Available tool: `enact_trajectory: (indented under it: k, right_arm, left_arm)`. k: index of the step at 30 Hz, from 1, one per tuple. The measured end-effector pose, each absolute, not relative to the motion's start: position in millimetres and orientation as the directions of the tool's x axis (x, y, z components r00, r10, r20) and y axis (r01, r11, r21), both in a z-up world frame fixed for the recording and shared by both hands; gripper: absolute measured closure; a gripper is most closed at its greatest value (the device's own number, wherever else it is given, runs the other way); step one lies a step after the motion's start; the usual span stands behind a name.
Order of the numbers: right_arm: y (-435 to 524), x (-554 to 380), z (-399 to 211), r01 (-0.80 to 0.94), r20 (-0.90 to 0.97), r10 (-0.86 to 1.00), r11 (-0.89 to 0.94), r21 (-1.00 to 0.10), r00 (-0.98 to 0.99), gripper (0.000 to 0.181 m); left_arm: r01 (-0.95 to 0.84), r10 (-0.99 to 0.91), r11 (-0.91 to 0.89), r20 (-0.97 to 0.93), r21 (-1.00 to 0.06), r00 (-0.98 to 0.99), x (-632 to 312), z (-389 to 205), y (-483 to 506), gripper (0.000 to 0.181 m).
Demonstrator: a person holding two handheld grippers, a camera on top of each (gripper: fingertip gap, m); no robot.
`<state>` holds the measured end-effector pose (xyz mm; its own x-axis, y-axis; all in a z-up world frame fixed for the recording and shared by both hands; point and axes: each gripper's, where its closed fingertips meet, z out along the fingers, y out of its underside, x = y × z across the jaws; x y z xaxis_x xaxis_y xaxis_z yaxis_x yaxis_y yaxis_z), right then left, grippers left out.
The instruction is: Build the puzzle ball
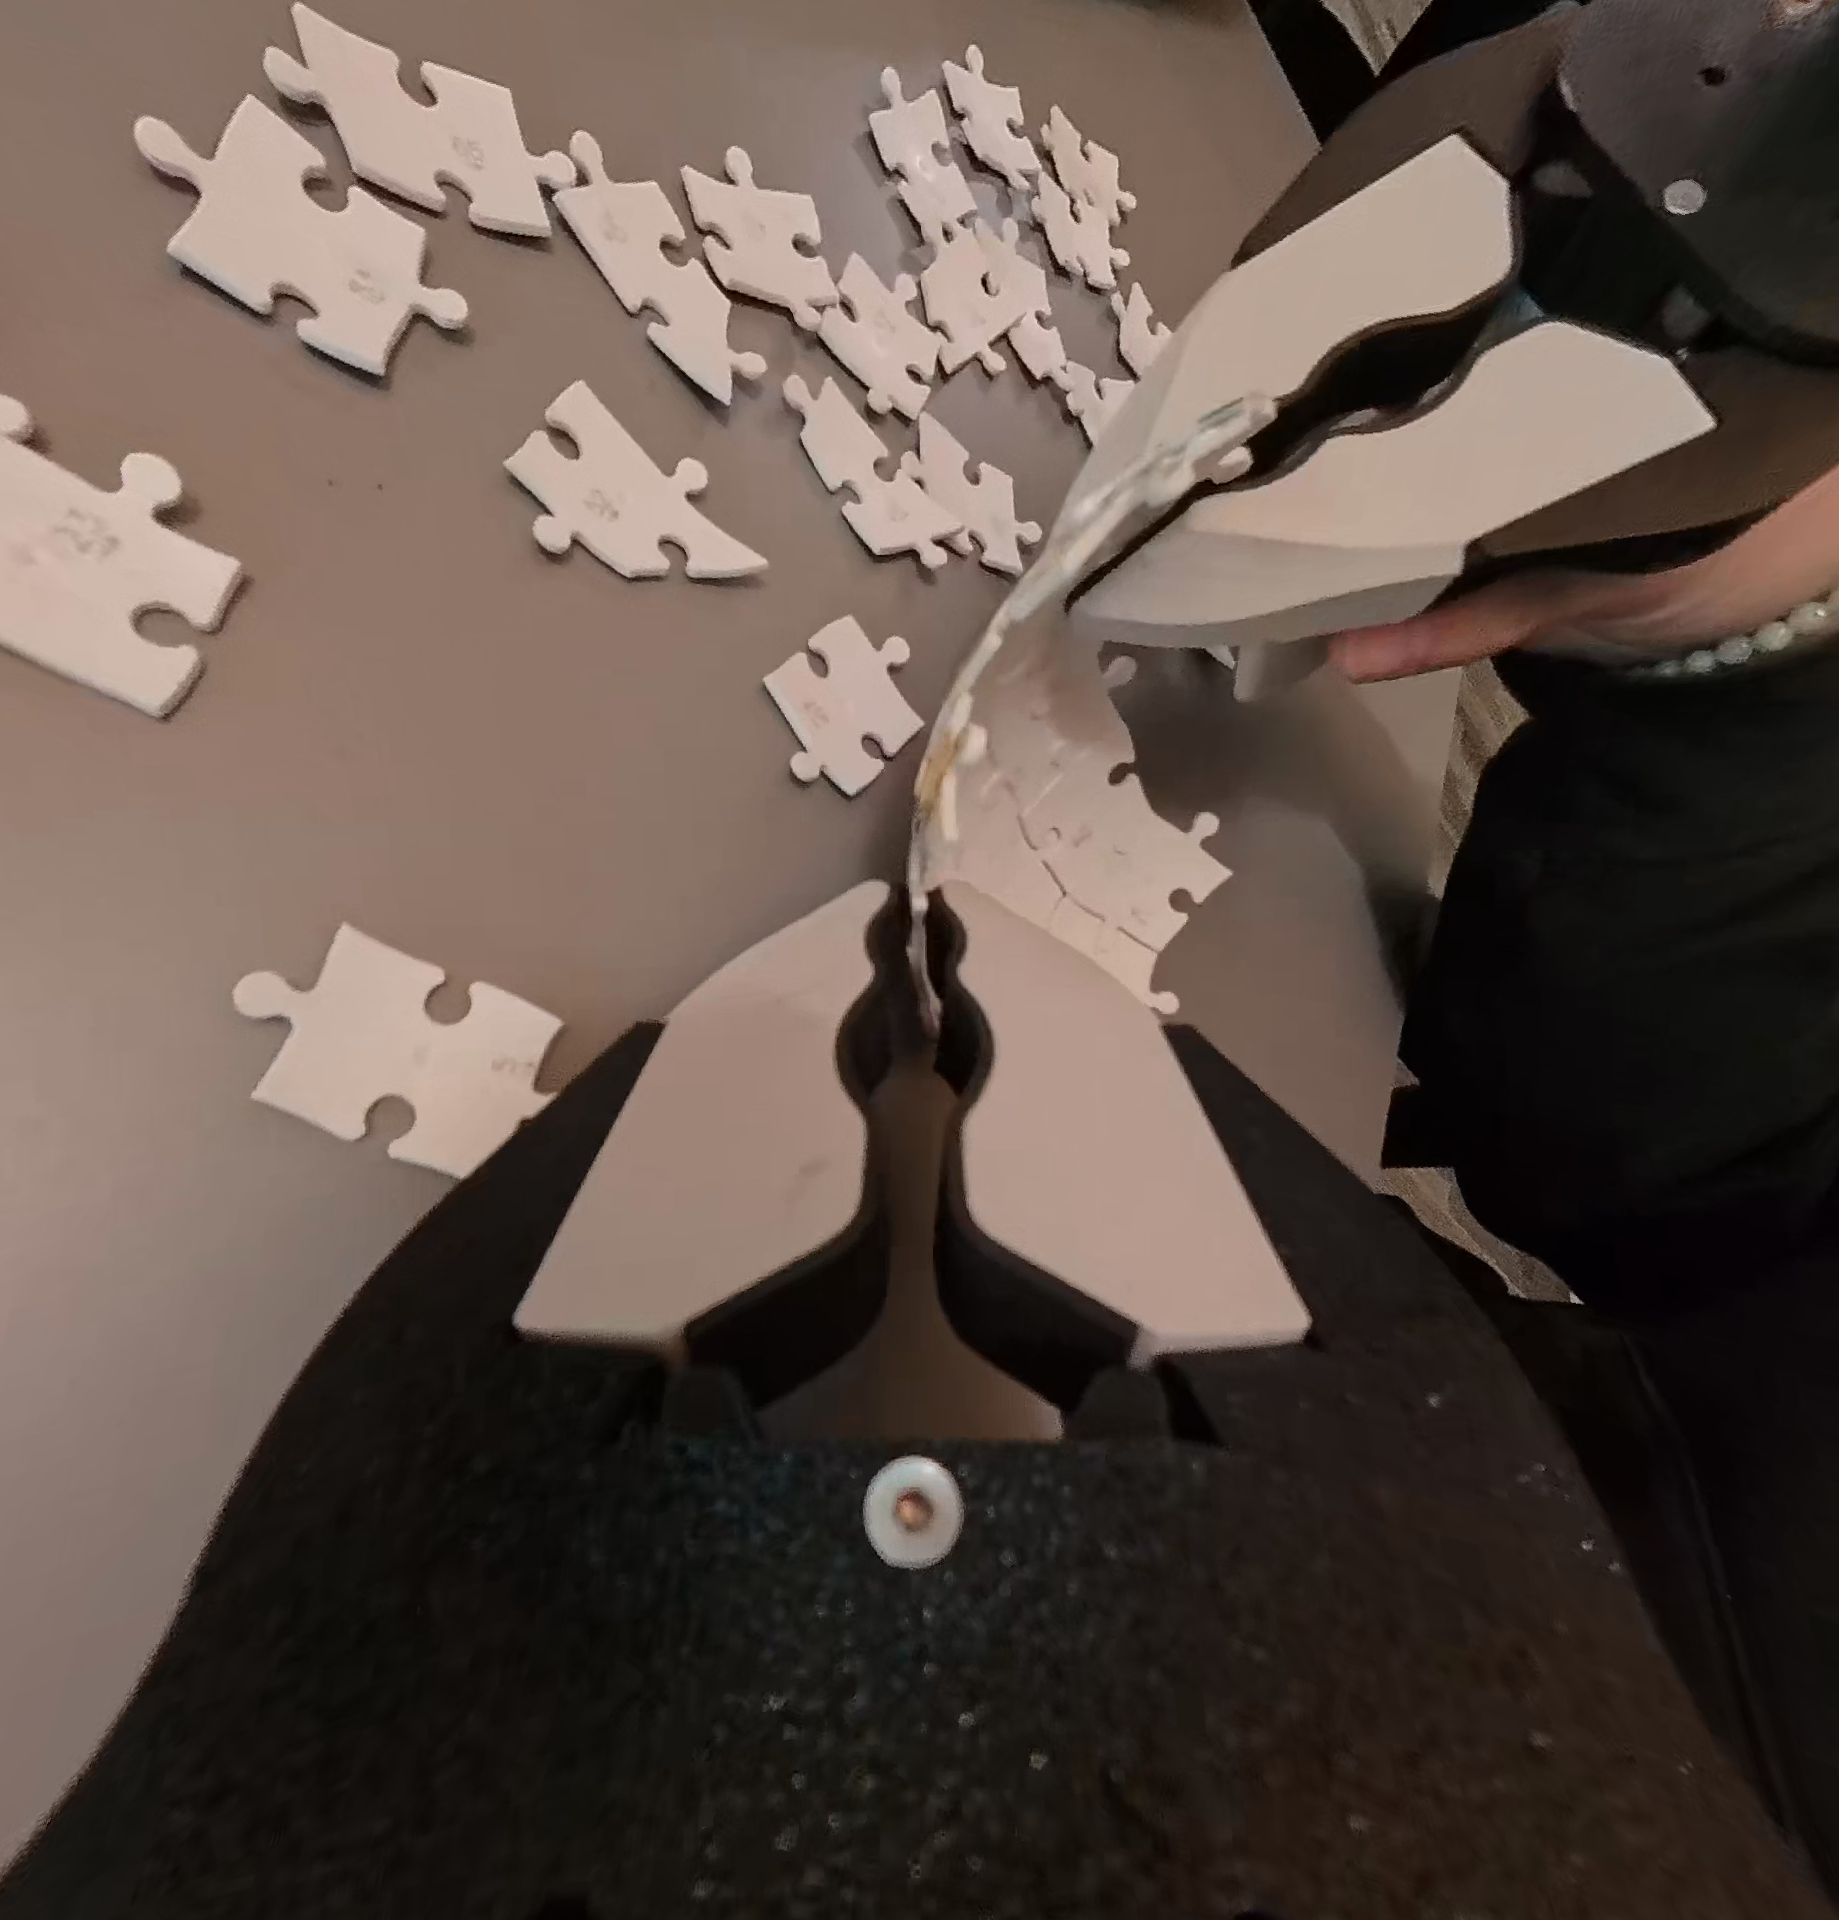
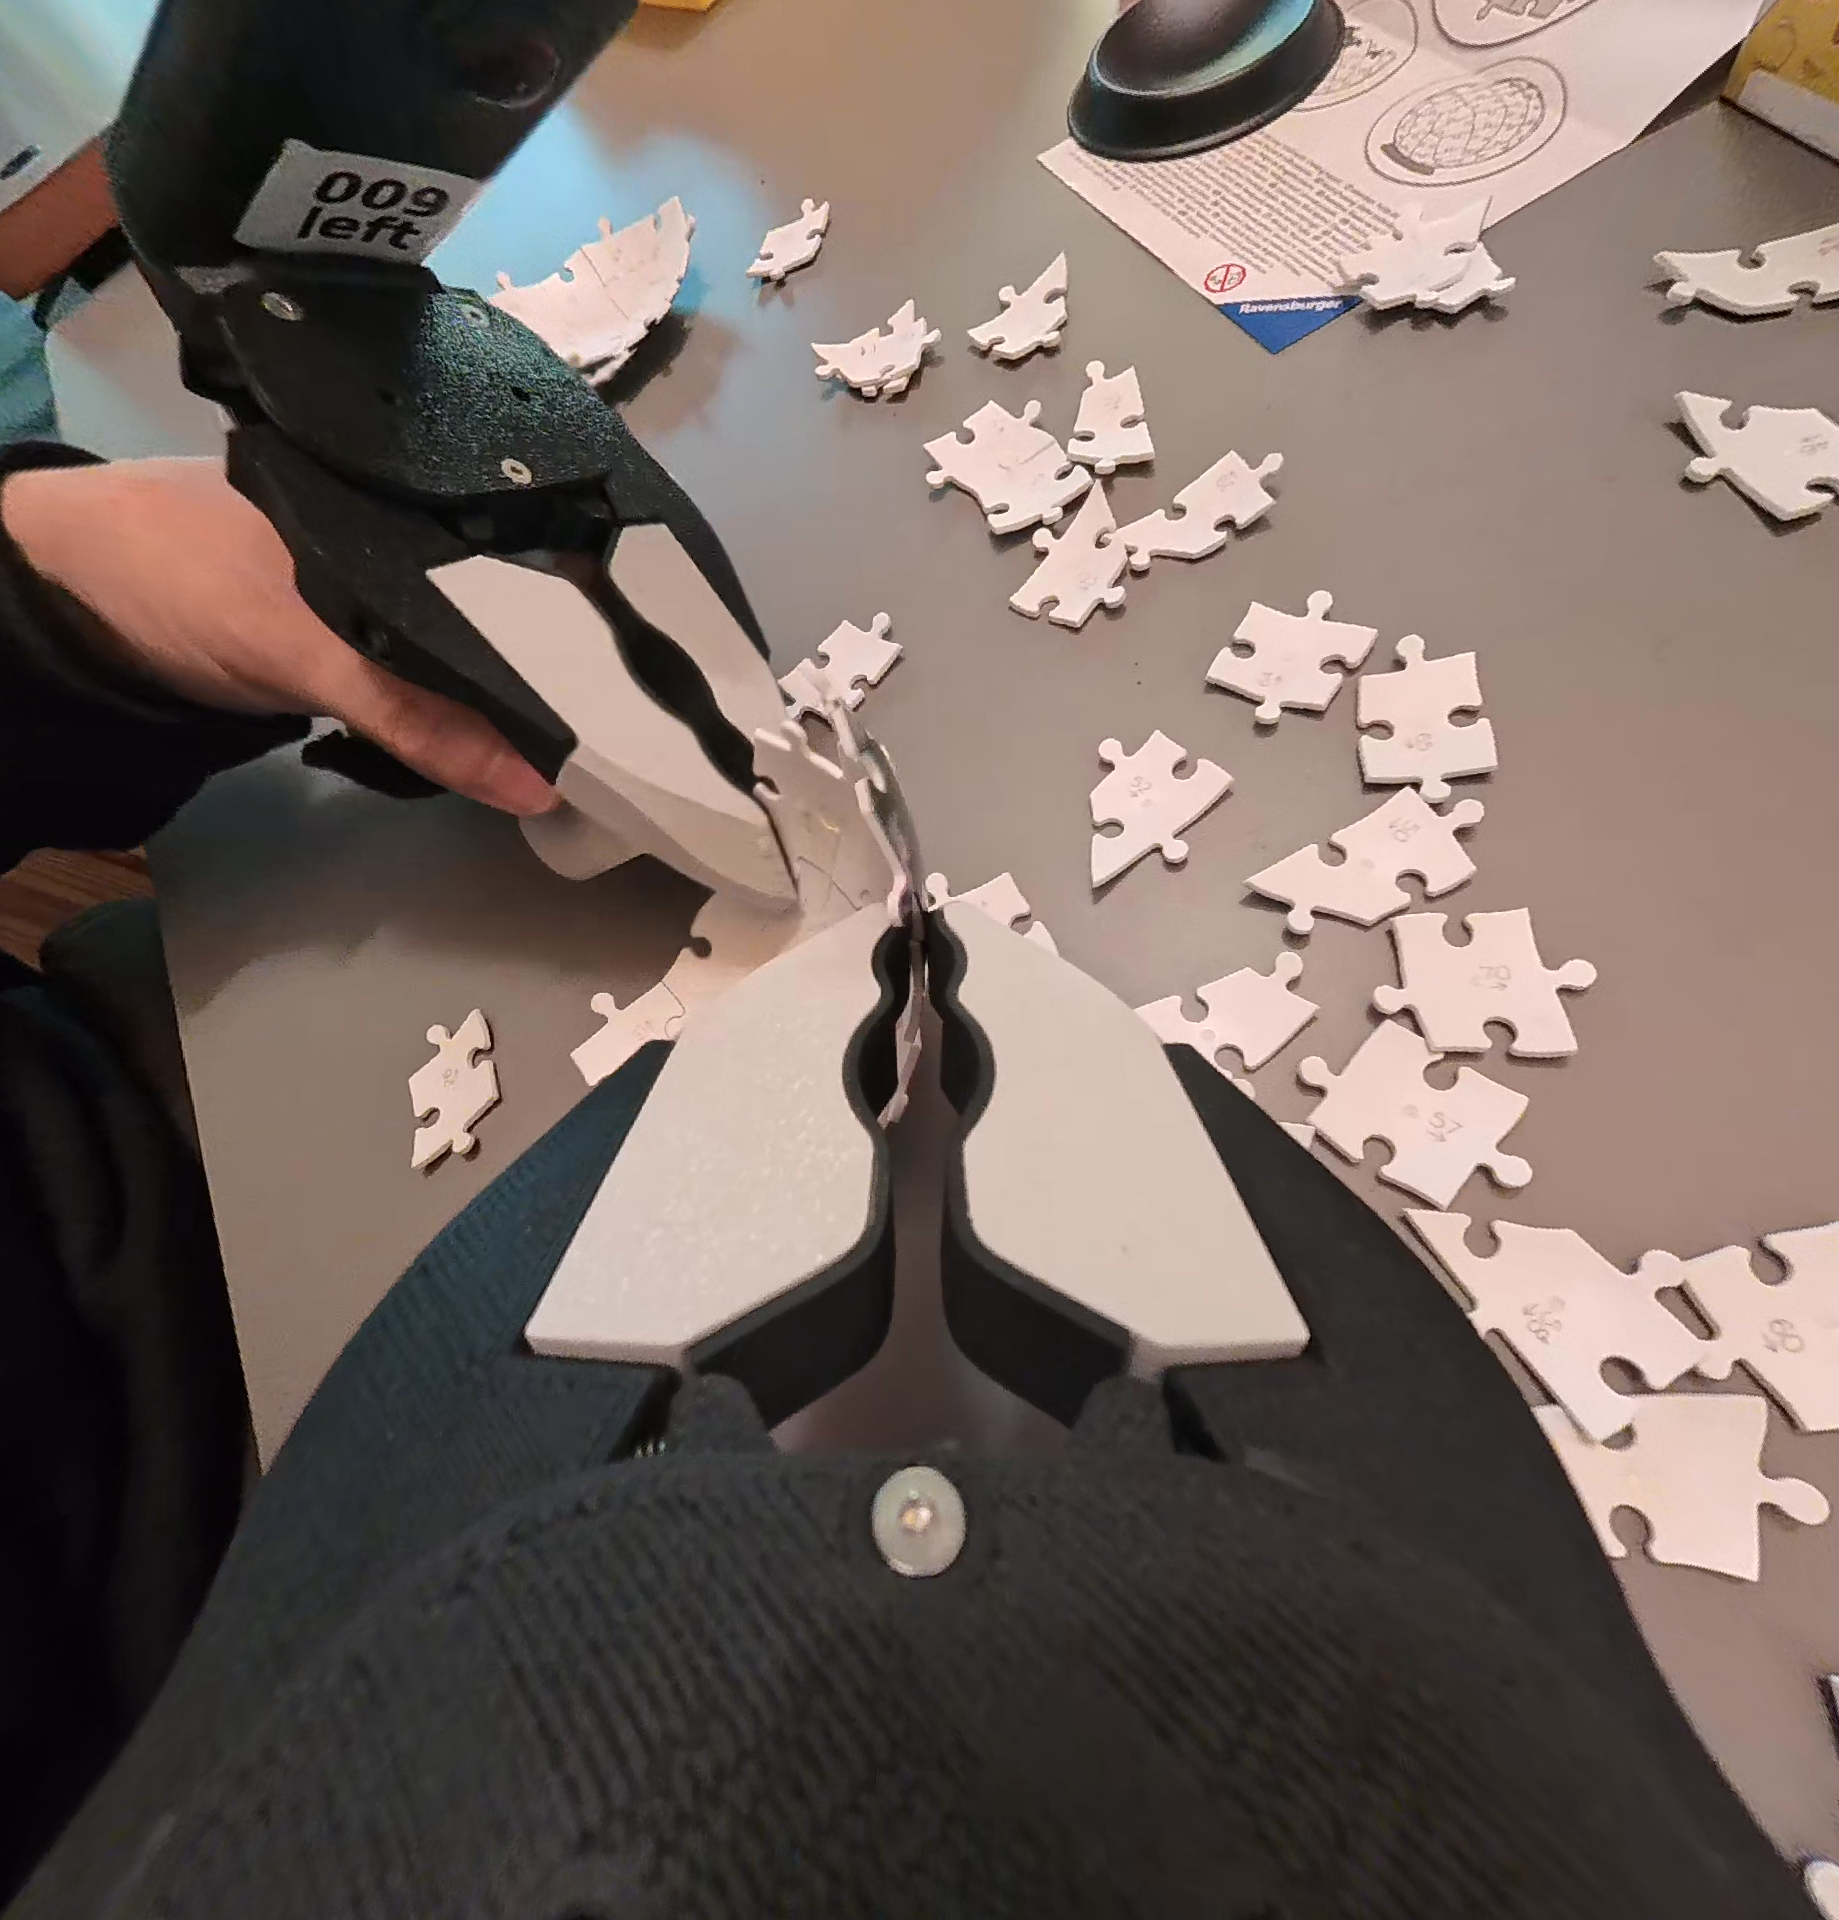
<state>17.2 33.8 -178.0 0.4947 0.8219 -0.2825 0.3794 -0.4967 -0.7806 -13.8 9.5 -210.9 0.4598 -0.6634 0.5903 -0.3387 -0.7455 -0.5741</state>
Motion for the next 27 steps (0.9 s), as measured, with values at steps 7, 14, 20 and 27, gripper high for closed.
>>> enact_trajectory:
  k: [7,14,20,27]
  right_arm:
    - [34.5,17.1,-180.3,0.384,-0.282,0.820,-0.500,-0.776,0.498,0.178]
    - [36.7,20.9,-182.8,0.377,-0.287,0.811,-0.510,-0.773,0.509,0.179]
    - [39.4,20.7,-189.2,0.369,-0.306,0.797,-0.534,-0.760,0.521,0.178]
    - [41.0,22.1,-191.5,0.362,-0.317,0.779,-0.556,-0.748,0.541,0.178]
  left_arm:
    - [-0.298,-0.684,-0.719,0.562,-0.628,0.466,-18.5,-205.6,13.9,0.167]
    - [-0.146,-0.721,-0.529,0.352,-0.836,0.597,-78.6,-148.5,51.6,0.154]
    - [-0.453,-0.734,-0.493,0.077,-0.743,0.674,-137.9,-174.0,82.7,0.139]
    - [-0.657,-0.753,-0.550,-0.032,-0.515,0.657,-132.3,-210.6,117.0,0.137]
